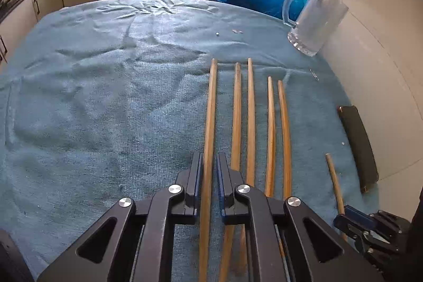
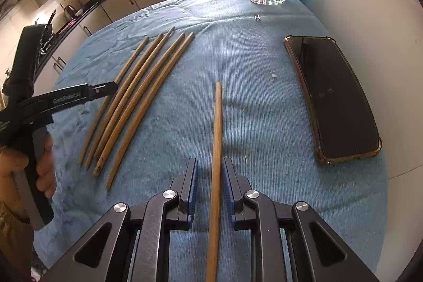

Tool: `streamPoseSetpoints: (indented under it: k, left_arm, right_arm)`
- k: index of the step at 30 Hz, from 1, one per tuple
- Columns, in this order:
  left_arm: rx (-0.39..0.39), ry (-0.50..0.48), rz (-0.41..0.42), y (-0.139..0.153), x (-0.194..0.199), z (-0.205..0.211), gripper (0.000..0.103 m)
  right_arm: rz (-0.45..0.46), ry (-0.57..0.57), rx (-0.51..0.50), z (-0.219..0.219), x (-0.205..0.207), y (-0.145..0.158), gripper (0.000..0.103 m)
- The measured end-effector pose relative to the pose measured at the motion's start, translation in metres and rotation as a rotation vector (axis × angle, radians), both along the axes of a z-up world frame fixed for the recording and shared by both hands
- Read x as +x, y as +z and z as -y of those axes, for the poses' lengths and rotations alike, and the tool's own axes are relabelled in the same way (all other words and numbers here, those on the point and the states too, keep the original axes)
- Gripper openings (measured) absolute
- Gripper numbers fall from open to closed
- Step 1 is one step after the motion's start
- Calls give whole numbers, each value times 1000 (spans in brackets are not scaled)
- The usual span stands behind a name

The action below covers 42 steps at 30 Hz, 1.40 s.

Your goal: Organize utensils

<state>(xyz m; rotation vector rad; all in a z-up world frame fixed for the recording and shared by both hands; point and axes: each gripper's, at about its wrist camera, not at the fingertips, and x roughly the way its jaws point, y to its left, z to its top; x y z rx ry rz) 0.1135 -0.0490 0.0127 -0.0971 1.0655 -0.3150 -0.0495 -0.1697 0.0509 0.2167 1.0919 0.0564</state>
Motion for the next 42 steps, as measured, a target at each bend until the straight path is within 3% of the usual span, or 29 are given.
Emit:
streamPoseSetpoints:
  k: [6,9,15,21,25,28,31,33,38,42]
  left_arm:
    - [29,-12,8,-1,4,9,9]
    - [52,-5,-9,0,4,10,6]
    - [43,8,-45,1,-18,-4,6]
    - [34,-1,-110,3,-84,-34,6]
    - [63,-61,-148,8,-143,-49,7]
    - [55,-98,-150,15,-163,-54,7]
    - [105,-111,-81,27,-164,-54,8]
    - [118,-118,-78,28,-157,-51,13]
    - [167,-147,-165,12,-134,-34,14]
    - [232,-177,-184,13,-126,-23,14]
  right_arm:
    - [-8,-14,-13,-2,12,0,20]
    - [-28,-31,-17,1,17,-1,8]
    - [-47,-37,21,7,17,-1,8]
    - [-88,-18,49,8,-9,0,8]
    - [-151,3,83,12,-40,0,8]
    - [-182,36,54,9,-52,1,9]
    - [-208,60,13,3,-49,2,9]
    - [-229,65,-8,-1,-43,2,13]
    - [-287,107,-87,-16,-38,3,14]
    - [-348,165,-175,-31,-38,4,14]
